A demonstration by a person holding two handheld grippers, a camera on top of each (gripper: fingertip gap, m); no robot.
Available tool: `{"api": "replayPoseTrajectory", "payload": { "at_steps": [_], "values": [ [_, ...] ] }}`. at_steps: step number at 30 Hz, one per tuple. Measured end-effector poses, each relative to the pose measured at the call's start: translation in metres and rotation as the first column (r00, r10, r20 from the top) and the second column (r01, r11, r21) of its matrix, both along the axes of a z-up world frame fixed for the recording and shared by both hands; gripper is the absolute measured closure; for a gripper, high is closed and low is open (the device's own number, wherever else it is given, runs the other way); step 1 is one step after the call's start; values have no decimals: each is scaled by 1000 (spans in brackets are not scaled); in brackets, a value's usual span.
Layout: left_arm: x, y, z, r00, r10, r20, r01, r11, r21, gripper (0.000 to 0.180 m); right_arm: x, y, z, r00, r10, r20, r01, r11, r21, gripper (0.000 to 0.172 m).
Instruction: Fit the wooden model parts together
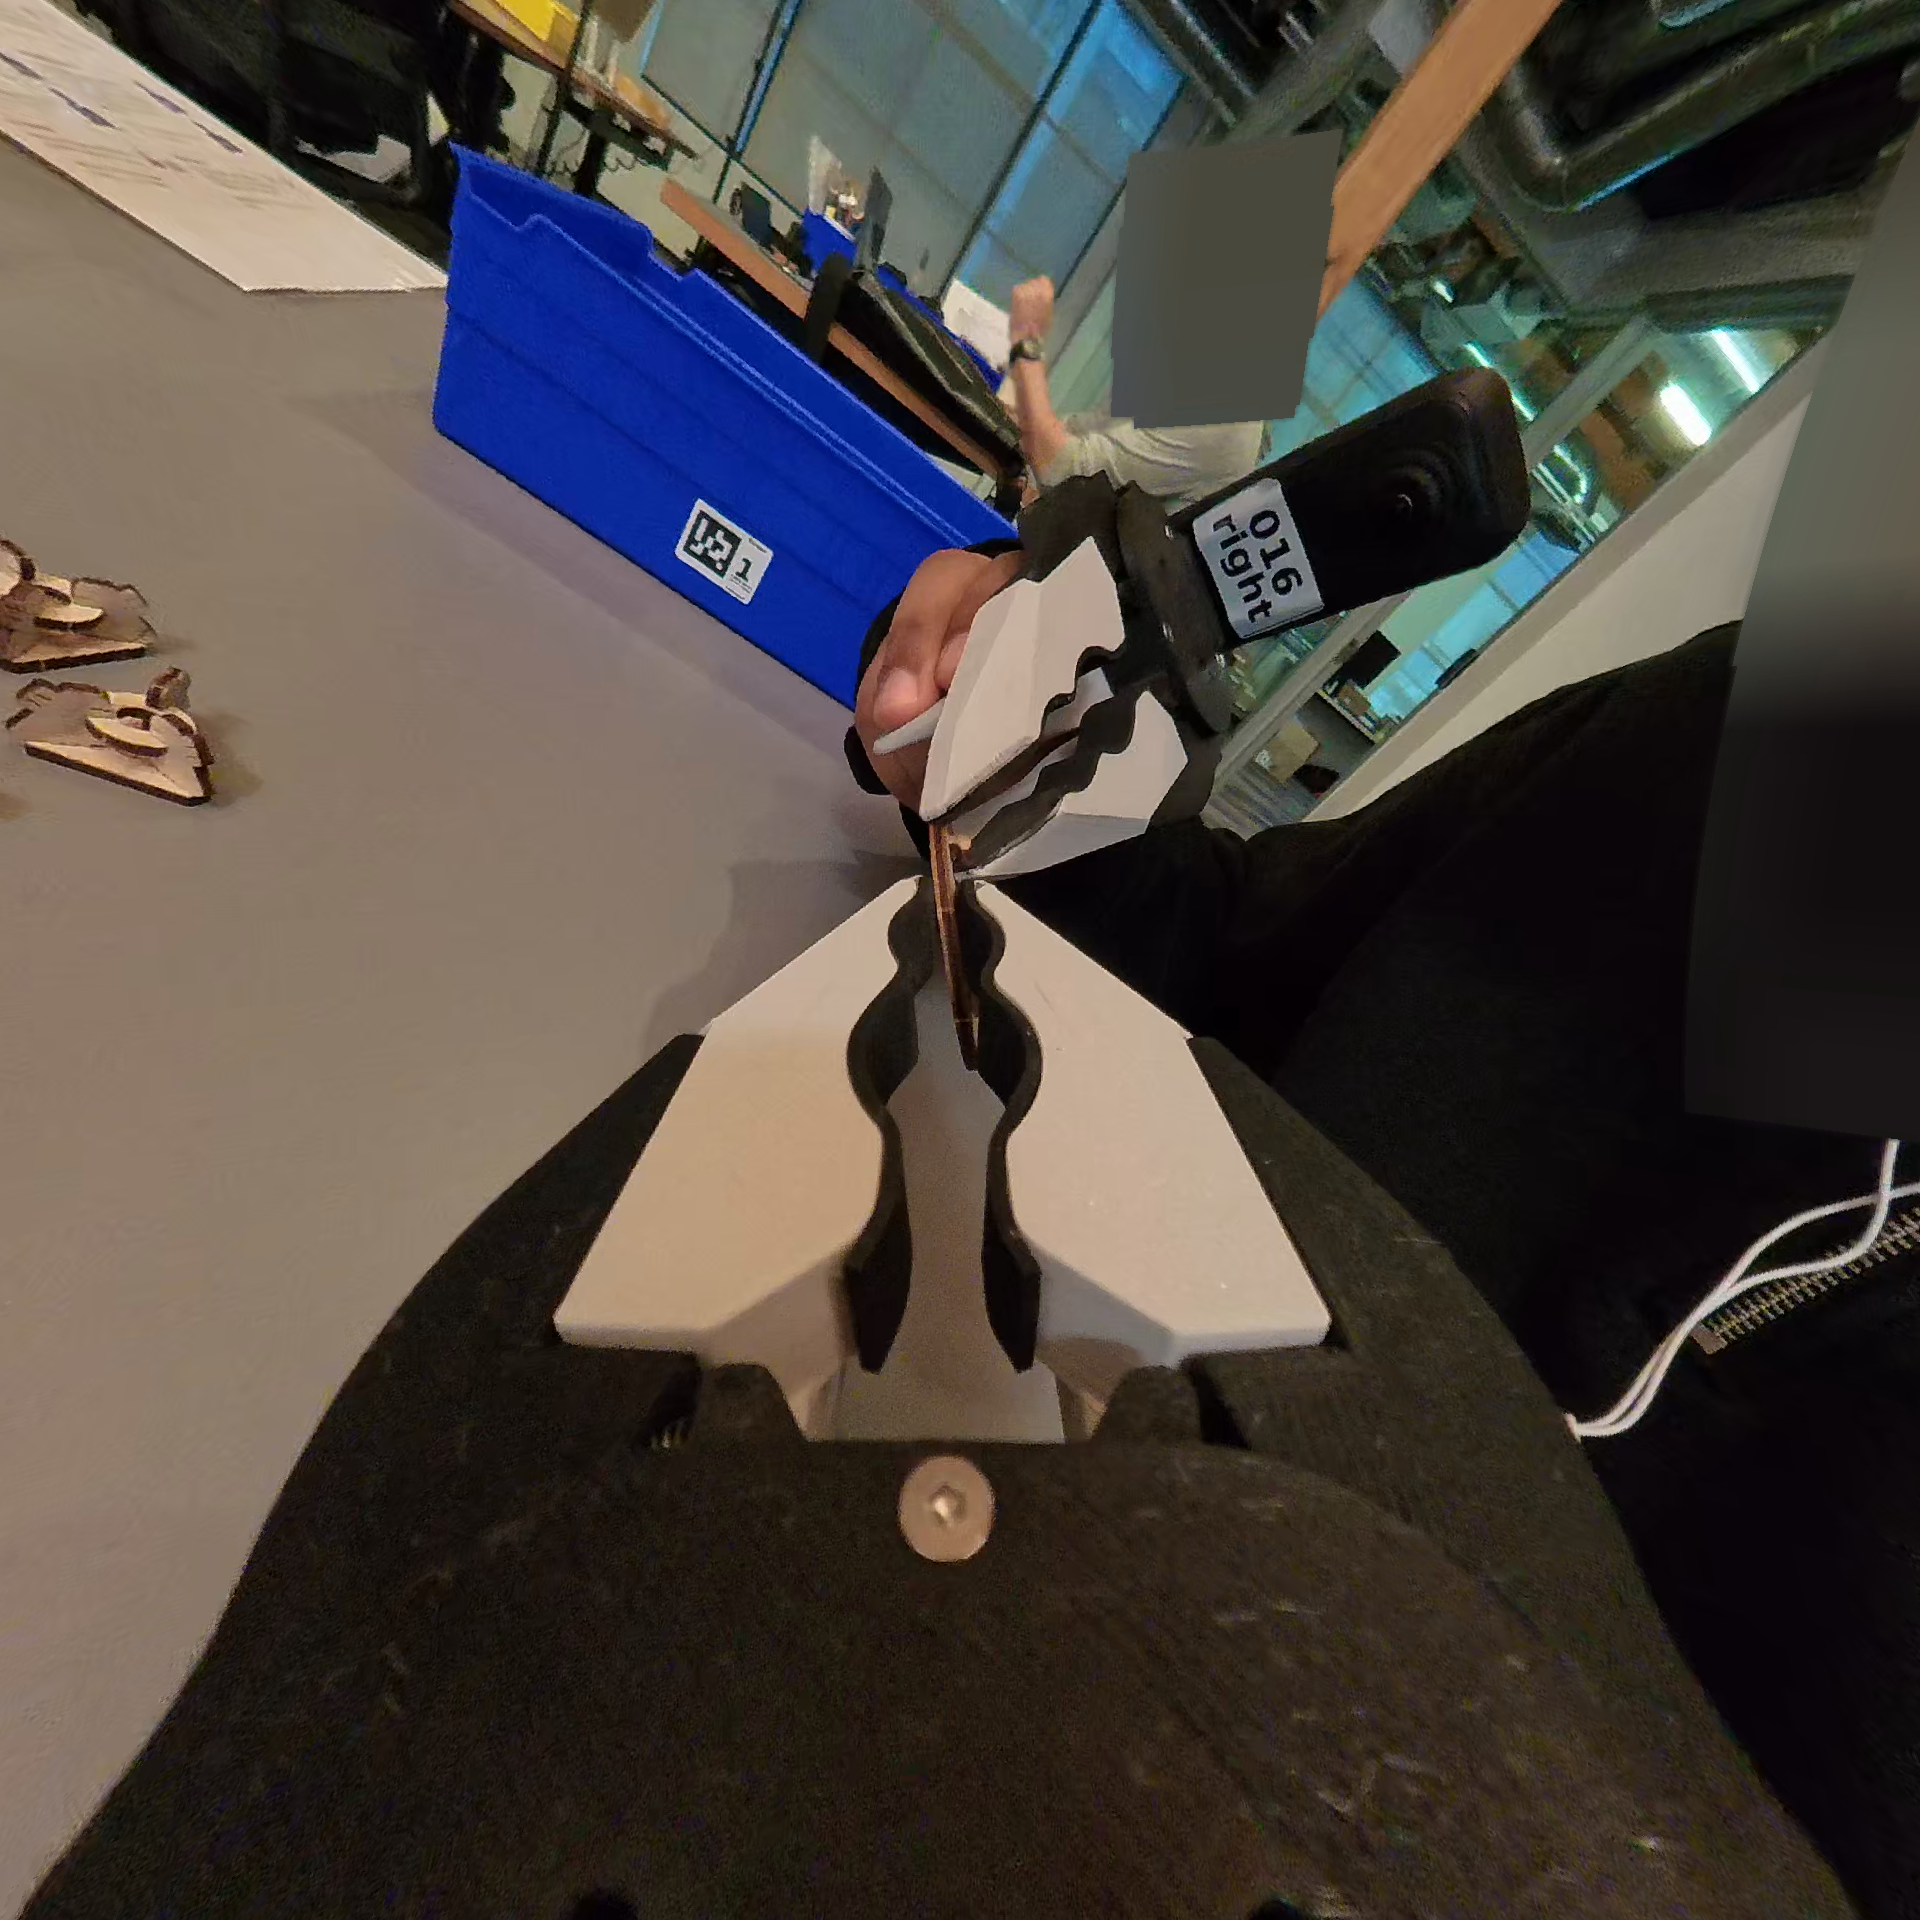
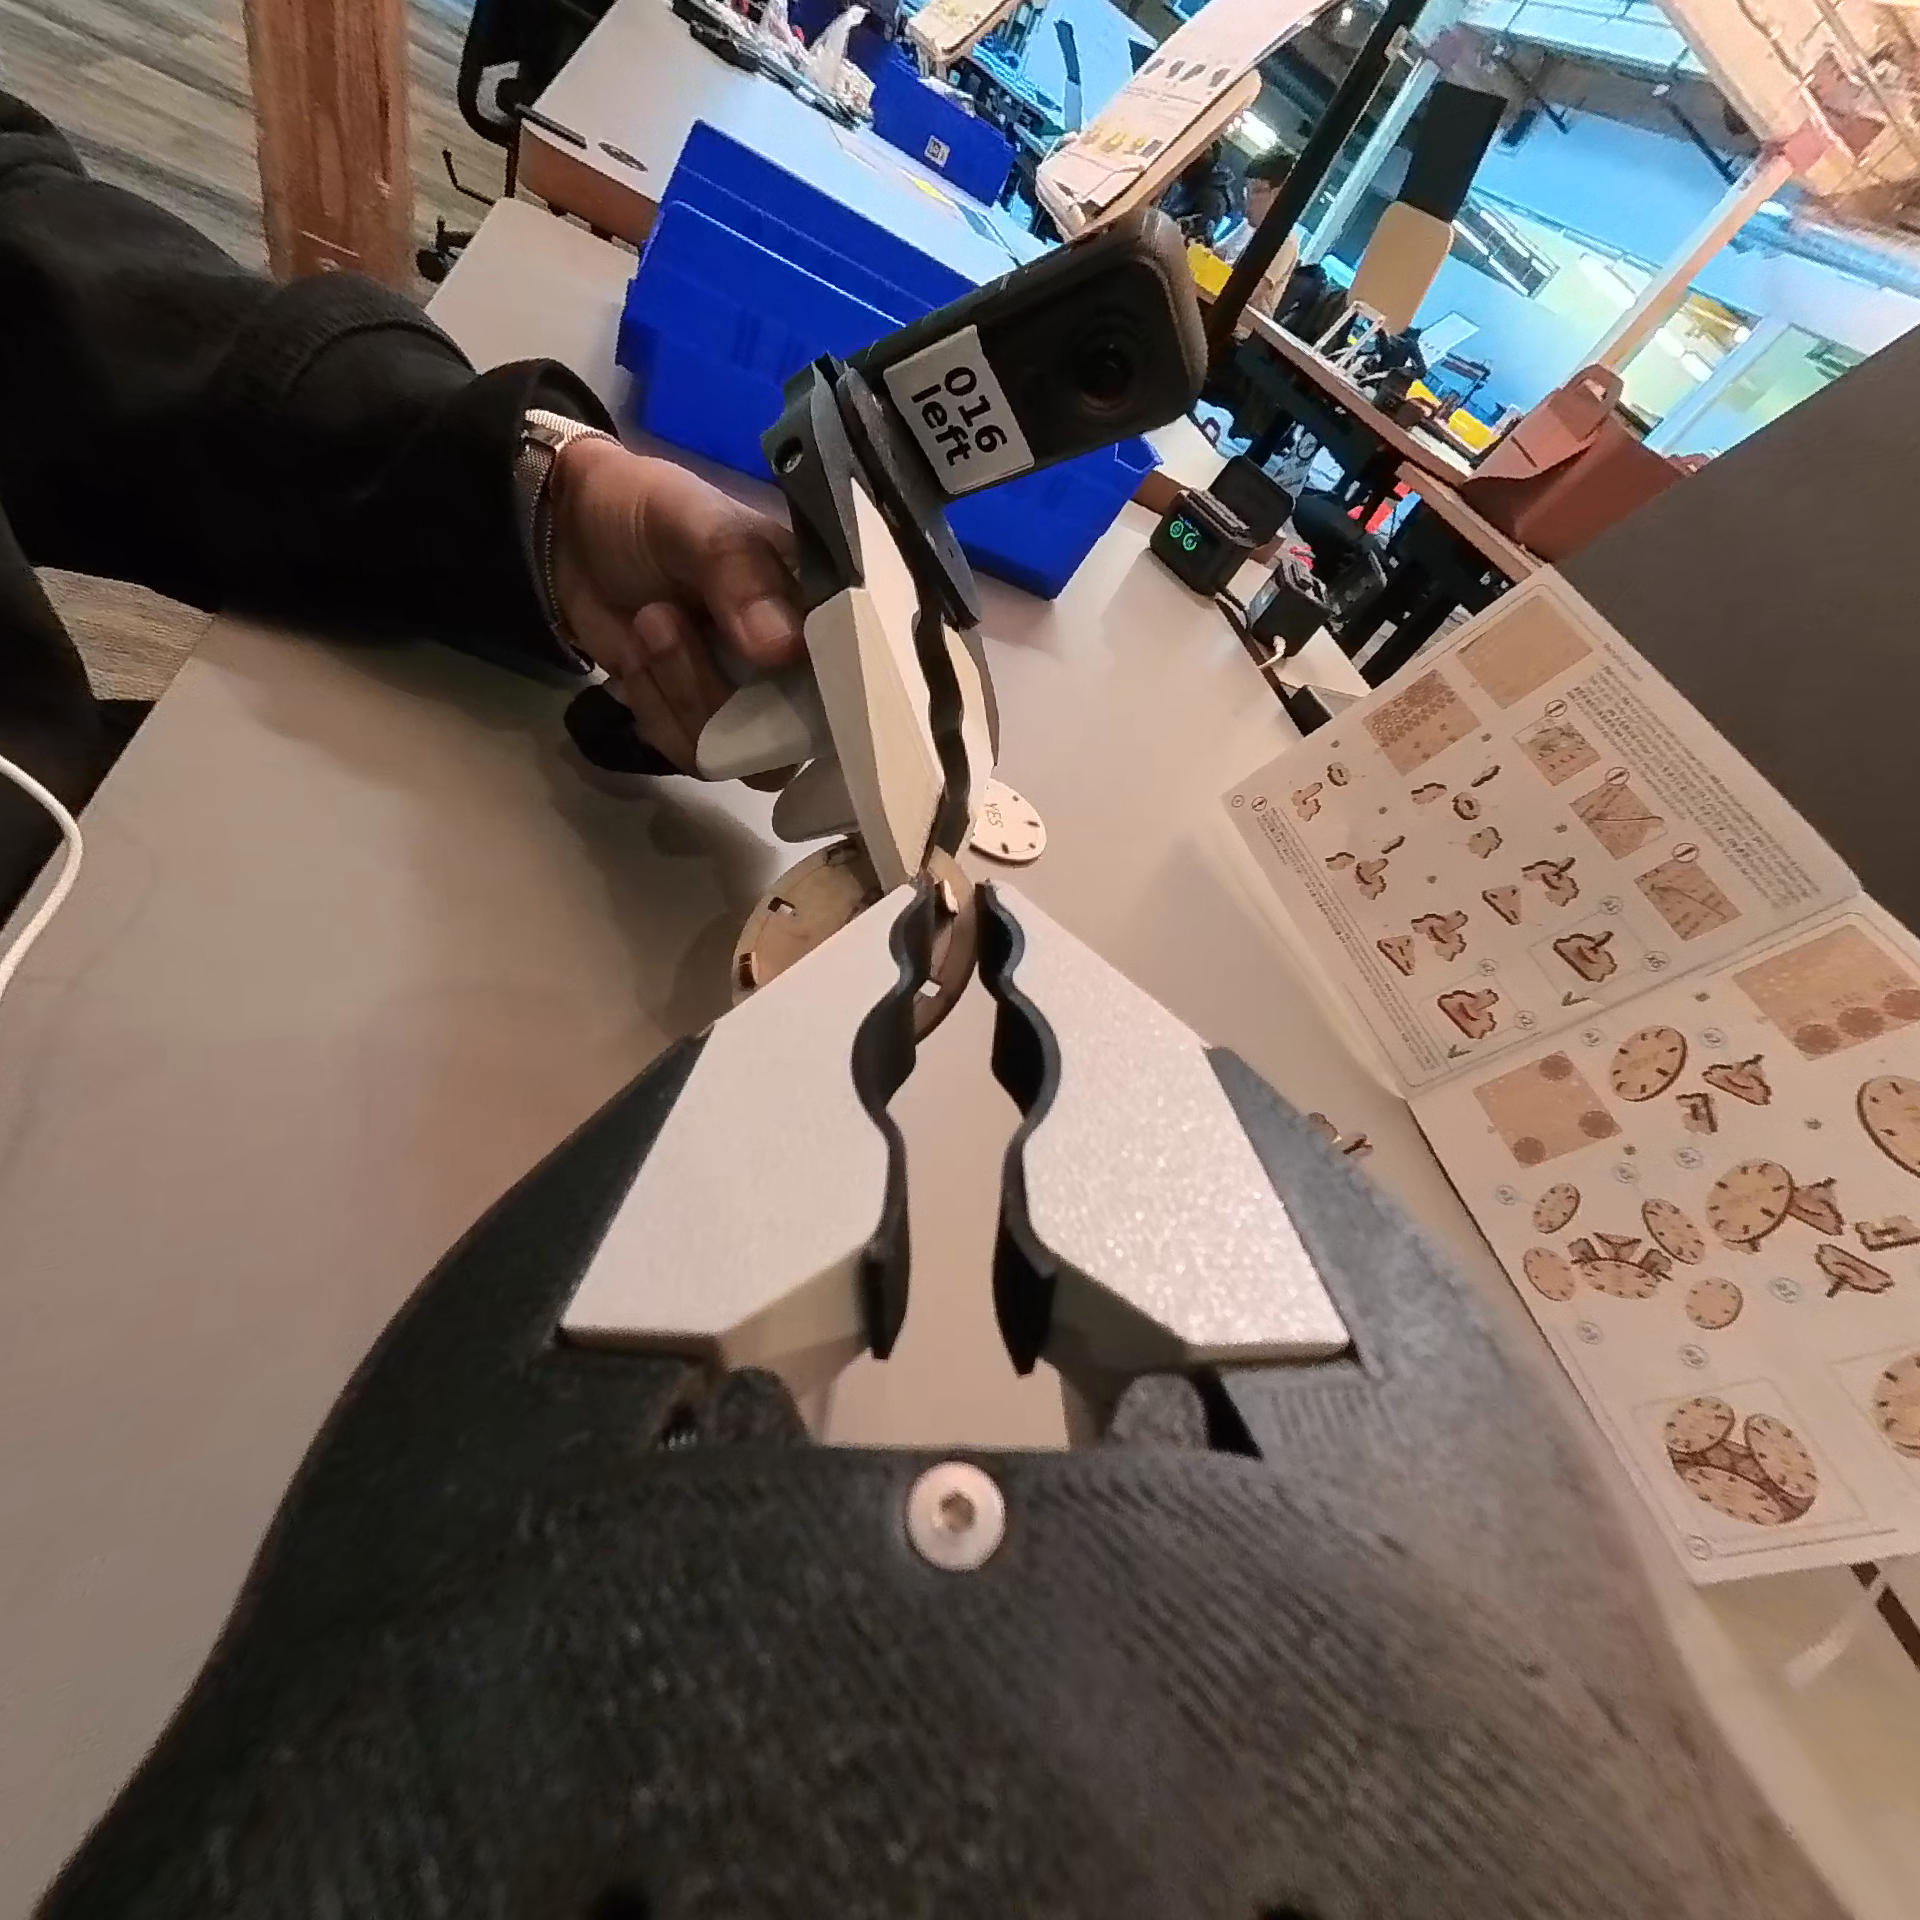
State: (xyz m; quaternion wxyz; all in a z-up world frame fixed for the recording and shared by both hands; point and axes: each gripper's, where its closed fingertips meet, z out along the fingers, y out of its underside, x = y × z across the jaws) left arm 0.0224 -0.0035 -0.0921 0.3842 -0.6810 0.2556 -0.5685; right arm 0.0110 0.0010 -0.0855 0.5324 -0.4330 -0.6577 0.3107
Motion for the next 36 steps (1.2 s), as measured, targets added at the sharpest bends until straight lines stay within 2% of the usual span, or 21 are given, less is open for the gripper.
{"api": "replayPoseTrajectory", "payload": {
  "at_steps": [3, 6, 9, 13, 17, 20, 23, 27, 32, 36],
  "values": [
    [-1, 6, -4, 999, 40, -17, -41, 999, -12, 179, -1, 6, -5, 1000, -12, 13, 13, 998, -62, 165],
    [-12, 26, -21, 974, 181, -139, -180, 983, 19, 162, -2, 20, -27, 993, -46, 107, 66, 980, -188, 165],
    [-21, 37, -33, 932, 271, -241, -263, 962, 68, 155, -1, 33, -53, 973, -75, 220, 146, 934, -327, 166],
    [-23, 41, -52, 860, 321, -398, -277, 947, 164, 158, -1, 31, -82, 938, -33, 346, 208, 850, -483, 165],
    [-20, 38, -53, 853, 312, -419, -255, 949, 187, 166, 0, 35, -84, 935, -44, 353, 235, 821, -520, 164],
    [-20, 37, -55, 868, 283, -408, -249, 959, 136, 173, 3, 44, -83, 936, -67, 347, 265, 780, -566, 154],
    [-17, 35, -62, 861, 254, -441, -229, 967, 110, 175, 6, 54, -81, 932, -117, 344, 297, 789, -537, 157],
    [-17, 36, -68, 837, 260, -482, -238, 965, 106, 179, 6, 56, -81, 920, -166, 355, 316, 851, -419, 172],
    [-17, 36, -82, 813, 220, -539, -238, 971, 38, 180, 2, 46, -87, 902, -157, 402, 299, 899, -320, 172],
    [-14, 35, -91, 764, 211, -610, -219, 974, 62, 180, 1, 41, -88, 895, -151, 421, 281, 921, -268, 172]
  ]
}}
